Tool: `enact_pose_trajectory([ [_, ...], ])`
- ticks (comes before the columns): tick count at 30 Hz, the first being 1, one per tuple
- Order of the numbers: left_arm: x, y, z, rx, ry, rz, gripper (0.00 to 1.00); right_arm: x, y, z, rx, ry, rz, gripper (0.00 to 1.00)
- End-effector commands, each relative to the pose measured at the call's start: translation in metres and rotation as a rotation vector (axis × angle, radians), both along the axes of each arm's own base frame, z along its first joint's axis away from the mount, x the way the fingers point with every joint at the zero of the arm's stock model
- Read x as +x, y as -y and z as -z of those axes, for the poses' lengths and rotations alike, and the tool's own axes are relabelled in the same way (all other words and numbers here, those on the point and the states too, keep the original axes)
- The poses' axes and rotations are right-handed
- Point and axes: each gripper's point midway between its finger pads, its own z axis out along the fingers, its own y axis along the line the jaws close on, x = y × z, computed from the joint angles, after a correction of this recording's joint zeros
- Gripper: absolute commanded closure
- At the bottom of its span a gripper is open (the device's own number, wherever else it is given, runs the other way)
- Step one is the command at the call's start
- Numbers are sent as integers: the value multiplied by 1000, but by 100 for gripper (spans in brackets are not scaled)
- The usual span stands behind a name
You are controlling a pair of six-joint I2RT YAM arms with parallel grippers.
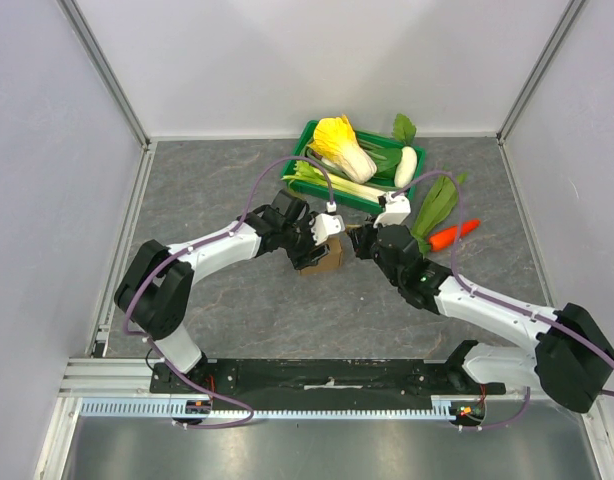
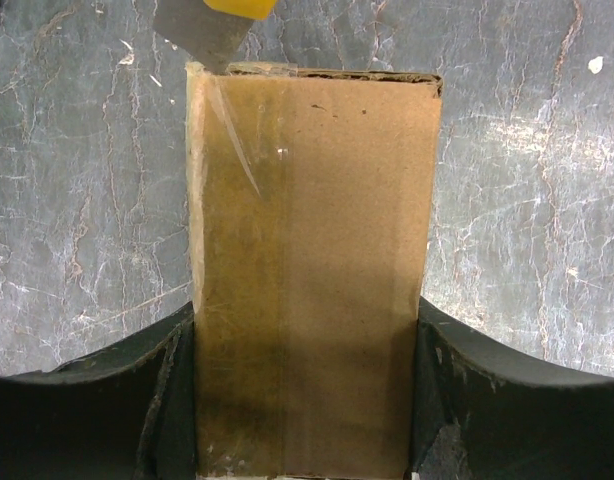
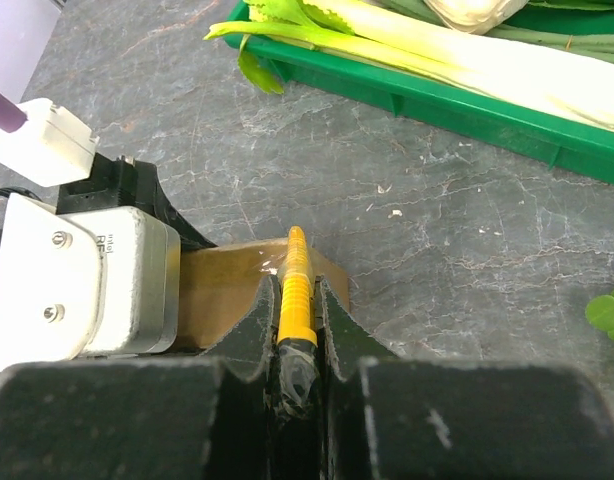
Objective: Unpack the express box
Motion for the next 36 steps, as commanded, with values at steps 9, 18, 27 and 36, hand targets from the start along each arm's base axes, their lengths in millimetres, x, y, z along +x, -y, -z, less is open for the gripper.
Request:
enact_pose_trajectory([
  [9,-4,-15,30,105,-42,-50,54,-4,-10,14,-51,-22,-80,100],
  [18,14,-32,40,150,-79,-213,59,-30,-5,43,-65,-169,-120,100],
  [27,21,-40,42,154,-108,-258,60,-39,-1,38,-73,-184,-134,100],
  [36,18,-26,27,87,-127,-216,57,-30,7,-9,-36,-116,-69,100],
])
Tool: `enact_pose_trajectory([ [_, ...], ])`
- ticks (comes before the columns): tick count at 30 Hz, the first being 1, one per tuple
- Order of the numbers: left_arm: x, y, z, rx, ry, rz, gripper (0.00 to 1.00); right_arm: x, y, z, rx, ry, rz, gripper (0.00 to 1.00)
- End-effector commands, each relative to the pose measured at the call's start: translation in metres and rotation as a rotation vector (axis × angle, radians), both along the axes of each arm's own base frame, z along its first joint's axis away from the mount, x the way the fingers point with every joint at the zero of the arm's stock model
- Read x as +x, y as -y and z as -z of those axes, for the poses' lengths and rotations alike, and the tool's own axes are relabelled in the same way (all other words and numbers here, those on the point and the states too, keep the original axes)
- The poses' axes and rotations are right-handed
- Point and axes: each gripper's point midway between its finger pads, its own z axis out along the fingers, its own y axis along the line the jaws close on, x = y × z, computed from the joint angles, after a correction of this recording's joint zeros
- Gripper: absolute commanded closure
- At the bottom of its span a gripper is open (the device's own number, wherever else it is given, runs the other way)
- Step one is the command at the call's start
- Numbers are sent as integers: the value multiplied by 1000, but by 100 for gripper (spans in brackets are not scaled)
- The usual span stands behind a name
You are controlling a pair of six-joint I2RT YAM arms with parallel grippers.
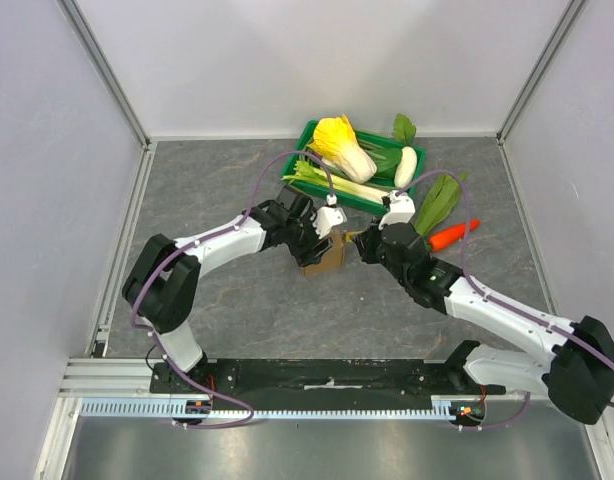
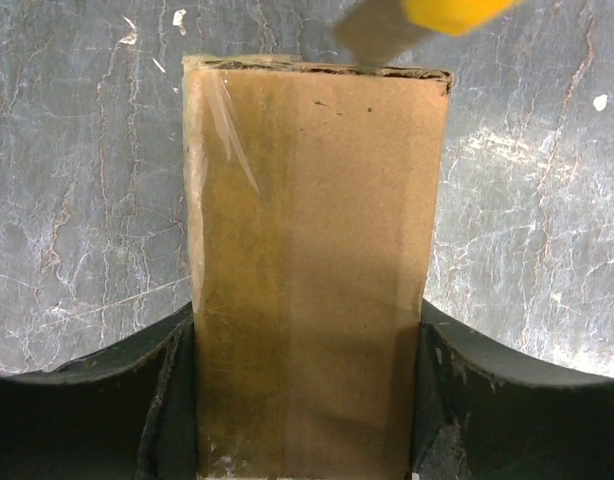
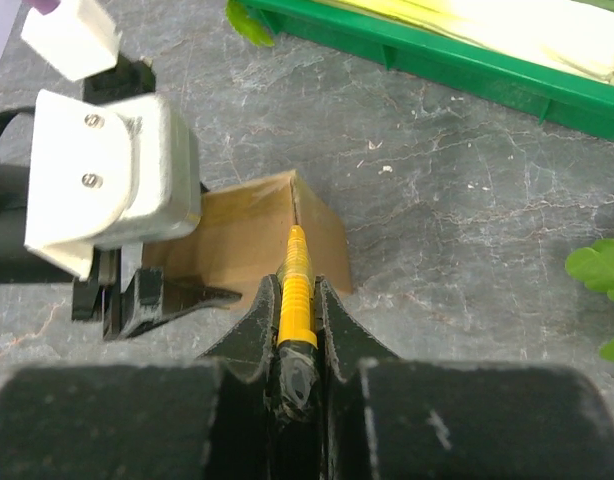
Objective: Unpack the express box
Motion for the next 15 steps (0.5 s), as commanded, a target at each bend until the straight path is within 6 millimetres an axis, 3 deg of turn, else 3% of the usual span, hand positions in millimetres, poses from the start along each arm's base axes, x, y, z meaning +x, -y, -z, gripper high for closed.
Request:
enact_pose_trajectory([
  [1,9,-24,20,71,-51,-104,54,-12,5,-21,-6,-21,-6,100],
  [3,9,-16,8,28,-45,-87,47,-7,10,-38,9,17,32,100],
  [5,11,-11,-2,-5,-30,-85,32,-4,13,-50,19,40,54,100],
  [6,13,-6,-10,-31,-18,-77,6,-2,14,-53,17,48,66,100],
  [7,14,-4,-15,-47,-12,-76,1,-1,15,-54,16,51,71,100],
  [15,4,21,-80,-238,18,-5,0,1,21,-54,-4,35,108,100],
])
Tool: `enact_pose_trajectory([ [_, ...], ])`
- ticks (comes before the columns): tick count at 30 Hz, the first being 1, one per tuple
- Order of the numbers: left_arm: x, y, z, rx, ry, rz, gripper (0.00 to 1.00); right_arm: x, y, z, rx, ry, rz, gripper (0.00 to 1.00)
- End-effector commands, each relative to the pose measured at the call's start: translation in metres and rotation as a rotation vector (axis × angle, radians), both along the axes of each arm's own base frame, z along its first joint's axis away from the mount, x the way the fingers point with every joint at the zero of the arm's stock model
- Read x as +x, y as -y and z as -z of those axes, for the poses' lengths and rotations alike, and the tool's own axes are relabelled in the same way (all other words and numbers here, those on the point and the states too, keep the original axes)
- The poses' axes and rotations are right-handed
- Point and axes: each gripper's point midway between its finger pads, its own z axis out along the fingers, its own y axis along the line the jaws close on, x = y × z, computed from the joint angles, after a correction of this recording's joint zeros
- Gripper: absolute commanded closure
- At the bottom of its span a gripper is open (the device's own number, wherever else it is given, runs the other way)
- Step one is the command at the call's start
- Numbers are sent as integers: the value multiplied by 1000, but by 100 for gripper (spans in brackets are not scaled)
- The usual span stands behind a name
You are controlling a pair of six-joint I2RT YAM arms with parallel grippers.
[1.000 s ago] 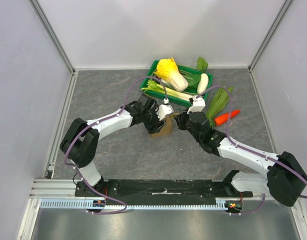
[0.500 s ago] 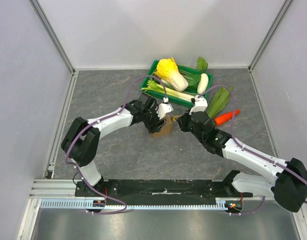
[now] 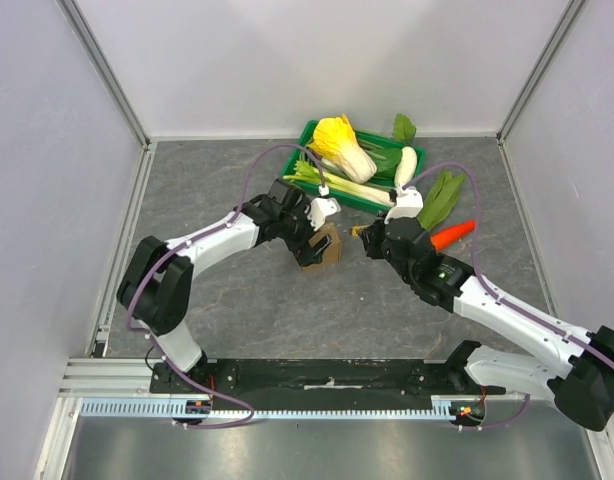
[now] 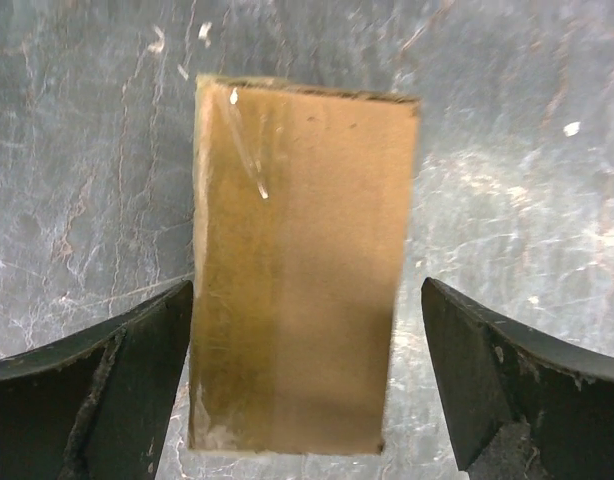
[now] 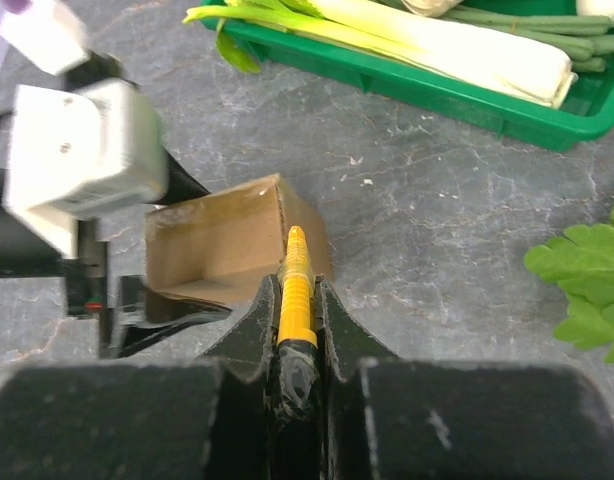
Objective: Unpack the express box
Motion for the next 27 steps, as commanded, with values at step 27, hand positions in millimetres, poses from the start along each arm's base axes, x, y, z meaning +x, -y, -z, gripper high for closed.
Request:
enact_pose_trajectory([
  [27,-33,-134,-255,-508,545,-794,0,-69,-193,3,-14,-110,-671,100],
])
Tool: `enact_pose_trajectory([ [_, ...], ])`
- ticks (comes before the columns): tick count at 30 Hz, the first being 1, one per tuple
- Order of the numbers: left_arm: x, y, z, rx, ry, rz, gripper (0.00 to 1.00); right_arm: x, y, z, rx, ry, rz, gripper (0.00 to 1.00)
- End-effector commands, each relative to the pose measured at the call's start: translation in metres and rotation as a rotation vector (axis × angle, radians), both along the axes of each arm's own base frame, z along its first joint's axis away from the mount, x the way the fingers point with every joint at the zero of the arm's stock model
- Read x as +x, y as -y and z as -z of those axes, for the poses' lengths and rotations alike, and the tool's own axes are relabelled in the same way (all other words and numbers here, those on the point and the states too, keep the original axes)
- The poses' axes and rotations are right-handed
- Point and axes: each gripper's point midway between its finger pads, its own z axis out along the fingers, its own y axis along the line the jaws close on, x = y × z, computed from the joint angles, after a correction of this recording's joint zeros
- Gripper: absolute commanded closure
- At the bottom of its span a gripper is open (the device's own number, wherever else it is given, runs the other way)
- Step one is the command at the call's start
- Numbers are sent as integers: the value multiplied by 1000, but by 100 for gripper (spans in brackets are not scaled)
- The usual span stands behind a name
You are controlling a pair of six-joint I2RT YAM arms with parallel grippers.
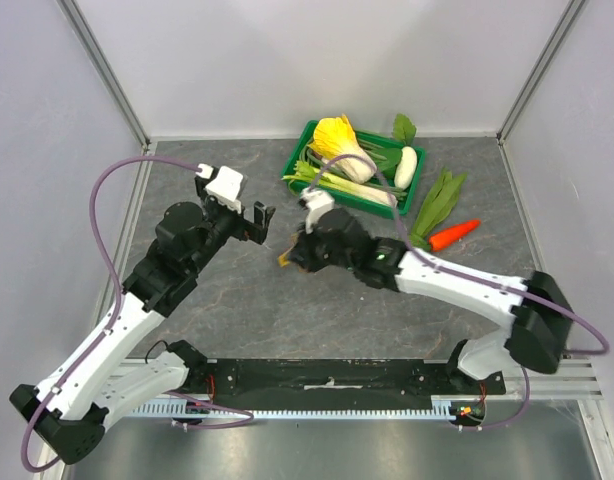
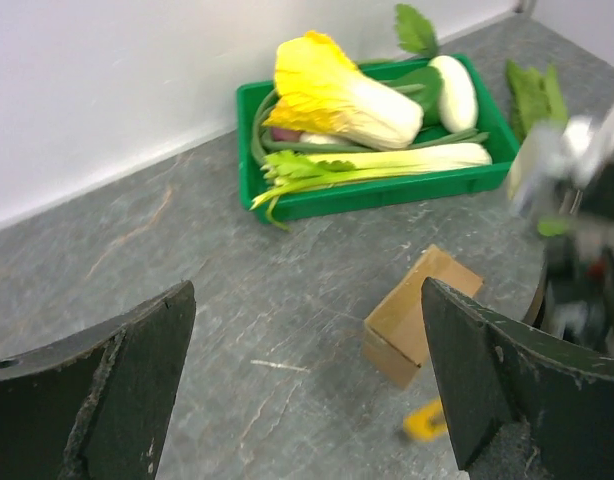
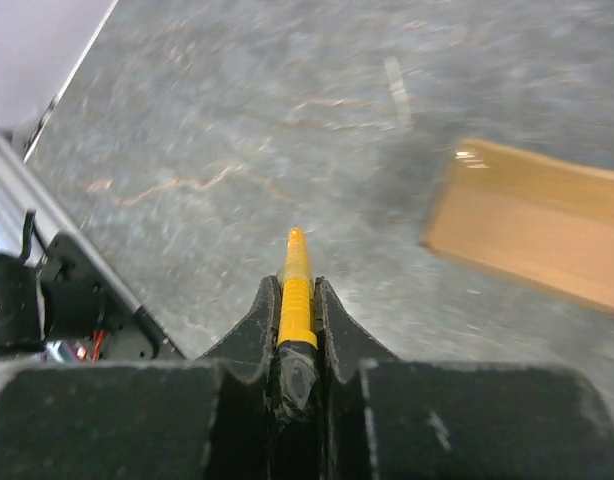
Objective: Unpack the express box
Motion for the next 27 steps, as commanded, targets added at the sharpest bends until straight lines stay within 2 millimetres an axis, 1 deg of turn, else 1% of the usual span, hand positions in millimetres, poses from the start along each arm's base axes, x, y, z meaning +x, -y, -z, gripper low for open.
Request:
enact_pose_trajectory([
  [1,-5,-33,-5,-100,-63,-183,0,-32,-66,15,22,-24,-199,100],
  [3,-9,-37,-6,-135,-87,-211,0,-38,-75,27,-1,-46,-214,100],
  [4,-12,-38,-9,-151,-89,-210,0,-40,-78,35,-13,-64,-221,100],
  [6,-17,-36,-8,-184,-117,-200,0,-44,-77,46,-15,-106,-215,100],
  [7,-19,-34,-7,-194,-126,-185,0,-50,-74,57,-27,-136,-221,100],
  [9,-26,-27,-5,-219,-155,-144,0,-61,-71,67,-31,-183,-229,100],
  [10,-28,-26,-2,-222,-169,-138,0,-68,-64,75,-52,-207,-222,100],
  [12,-32,-20,4,-215,-198,-100,0,-78,-58,83,-66,-225,-212,100],
  [13,-34,-18,7,-213,-207,-86,0,-83,-50,89,-78,-234,-201,100],
  [15,-37,-13,12,-208,-225,-55,0,-85,-41,96,-88,-252,-160,99],
  [16,-37,-11,15,-203,-237,-52,0,-84,-30,106,-116,-263,-120,95],
  [20,-40,-9,24,-208,-295,-54,0,-86,-15,124,-138,-304,-50,91],
  [21,-41,-8,26,-211,-306,-51,0,-85,-13,124,-139,-303,-38,88],
  [22,-42,-7,30,-207,-319,-48,0,-85,-7,128,-148,-302,-17,81],
  [23,-44,-6,32,-205,-329,-36,0,-81,-2,129,-148,-290,21,77],
  [24,-45,-5,33,-205,-333,-34,0,-78,1,123,-133,-281,43,71],
  [25,-46,-3,36,-196,-347,-21,0,-78,7,126,-139,-280,65,55],
  [26,-48,-2,37,-190,-349,-11,0,-72,13,125,-141,-258,104,48],
  [27,-48,-1,37,-183,-349,-1,0,-72,19,123,-135,-254,125,43],
])
